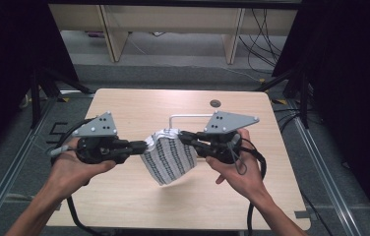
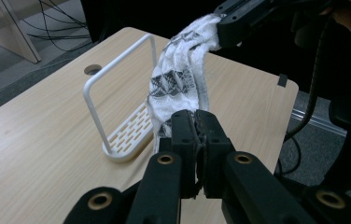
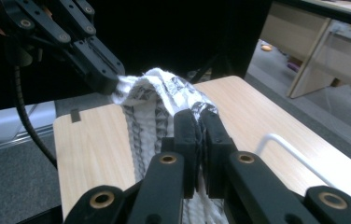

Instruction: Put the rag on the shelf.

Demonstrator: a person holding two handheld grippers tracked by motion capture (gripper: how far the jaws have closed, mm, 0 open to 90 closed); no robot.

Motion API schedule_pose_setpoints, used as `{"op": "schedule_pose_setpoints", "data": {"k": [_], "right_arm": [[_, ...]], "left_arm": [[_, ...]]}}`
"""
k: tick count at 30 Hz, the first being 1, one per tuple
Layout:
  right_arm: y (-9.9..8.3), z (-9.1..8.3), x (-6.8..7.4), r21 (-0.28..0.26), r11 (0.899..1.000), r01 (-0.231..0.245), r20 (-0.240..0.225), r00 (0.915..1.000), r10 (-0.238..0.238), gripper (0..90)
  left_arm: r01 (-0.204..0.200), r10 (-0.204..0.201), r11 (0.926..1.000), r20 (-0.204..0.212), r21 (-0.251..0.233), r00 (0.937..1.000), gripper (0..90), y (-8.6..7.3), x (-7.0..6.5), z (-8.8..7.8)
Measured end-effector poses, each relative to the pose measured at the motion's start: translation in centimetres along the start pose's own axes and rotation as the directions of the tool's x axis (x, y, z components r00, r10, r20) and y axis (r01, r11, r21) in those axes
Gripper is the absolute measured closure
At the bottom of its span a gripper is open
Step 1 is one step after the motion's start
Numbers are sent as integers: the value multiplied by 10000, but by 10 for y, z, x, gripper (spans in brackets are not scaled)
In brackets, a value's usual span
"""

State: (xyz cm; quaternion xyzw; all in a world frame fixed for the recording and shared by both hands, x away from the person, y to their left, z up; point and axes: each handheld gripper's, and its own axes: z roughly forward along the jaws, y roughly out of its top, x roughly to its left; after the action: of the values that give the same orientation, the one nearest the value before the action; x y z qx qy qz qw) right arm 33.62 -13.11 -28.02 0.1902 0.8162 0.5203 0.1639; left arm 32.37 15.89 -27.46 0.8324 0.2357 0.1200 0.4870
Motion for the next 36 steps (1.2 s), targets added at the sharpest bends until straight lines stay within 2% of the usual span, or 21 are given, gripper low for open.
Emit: {"op": "schedule_pose_setpoints", "data": {"k": [2, 3, 6, 7, 8, 11, 12, 14, 17, 18, 19, 21, 22, 23, 25, 30, 31, 33, 35, 36], "right_arm": [[-1, -5, -4, -103, 9998, 154, 124, 9998, -153, 874], [-1, -8, -5, -105, 9999, -137, 133, 9998, 139, 874], [0, -14, -10, -298, 9996, -23, 328, 9995, 33, 874], [0, -16, -11, -296, 9993, -226, 374, 9990, 237, 874], [1, -18, -13, -289, 9993, -238, 365, 9990, 249, 874], [2, -22, -20, -396, 9991, -120, 624, 9979, 145, 874], [2, -23, -20, -369, 9986, -374, 644, 9971, 398, 874], [2, -25, -26, -425, 9987, -276, 790, 9964, 309, 874], [1, -27, -30, -492, 9977, -465, 797, 9955, 503, 874], [1, -28, -36, -601, 9966, -566, 767, 9952, 611, 874], [2, -30, -39, -547, 9965, -625, 952, 9932, 675, 874], [2, -31, -43, -558, 9949, -836, 1015, 9908, 890, 874], [3, -32, -47, -626, 9958, -665, 1078, 9915, 730, 874], [3, -32, -48, -617, 9947, -819, 1106, 9899, 884, 874], [3, -32, -53, -649, 9941, -867, 1228, 9880, 942, 874], [5, -30, -65, -689, 9940, -847, 1411, 9856, 938, 874], [6, -31, -66, -664, 9927, -1007, 1442, 9835, 1094, 874], [7, -31, -69, -690, 9938, -876, 1555, 9830, 974, 874], [8, -31, -72, -760, 9926, -952, 1528, 9826, 1059, 874], [9, -32, -74, -775, 9908, -1113, 1617, 9792, 1227, 874]], "left_arm": [[24, -23, 10000, 47, -72, 10000, 866, 7, 0, 4], [24, -23, 10000, 47, -72, 10000, 866, 7, 0, 4], [-136, 136, 9999, -10, -90, 9999, 866, 18, 4, 11], [-133, 133, 9997, 0, -197, 9999, 866, 20, 5, 13], [-158, 158, 9997, -29, -165, 9999, 866, 23, 6, 15], [-173, 170, 9995, -156, -248, 9997, 866, 32, 10, 21], [-176, 171, 9994, -188, -301, 9997, 866, 35, 11, 23], [-182, 174, 9992, -223, -363, 9996, 866, 41, 13, 28], [-155, 147, 9991, -191, -399, 9997, 866, 47, 15, 33], [-145, 138, 9991, -171, -405, 9998, 866, 50, 16, 36], [-125, 116, 9989, -184, -458, 9998, 866, 56, 18, 40], [-123, 111, 9985, -215, -539, 9997, 866, 61, 20, 43], [-116, 104, 9986, -236, -519, 9997, 867, 64, 21, 44], [-116, 104, 9986, -236, -519, 9997, 866, 64, 21, 44], [18, -41, 9973, -315, -733, 9995, 866, 70, 26, 49], [178, -216, 9968, -492, -777, 9986, 866, 78, 36, 56], [200, -242, 9968, -539, -770, 9983, 866, 79, 38, 57], [244, -289, 9959, -517, -866, 9982, 866, 80, 40, 58], [329, -390, 9943, -582, -1015, 9975, 867, 82, 43, 59], [396, -457, 9942, -601, -1001, 9971, 866, 85, 46, 60]]}}
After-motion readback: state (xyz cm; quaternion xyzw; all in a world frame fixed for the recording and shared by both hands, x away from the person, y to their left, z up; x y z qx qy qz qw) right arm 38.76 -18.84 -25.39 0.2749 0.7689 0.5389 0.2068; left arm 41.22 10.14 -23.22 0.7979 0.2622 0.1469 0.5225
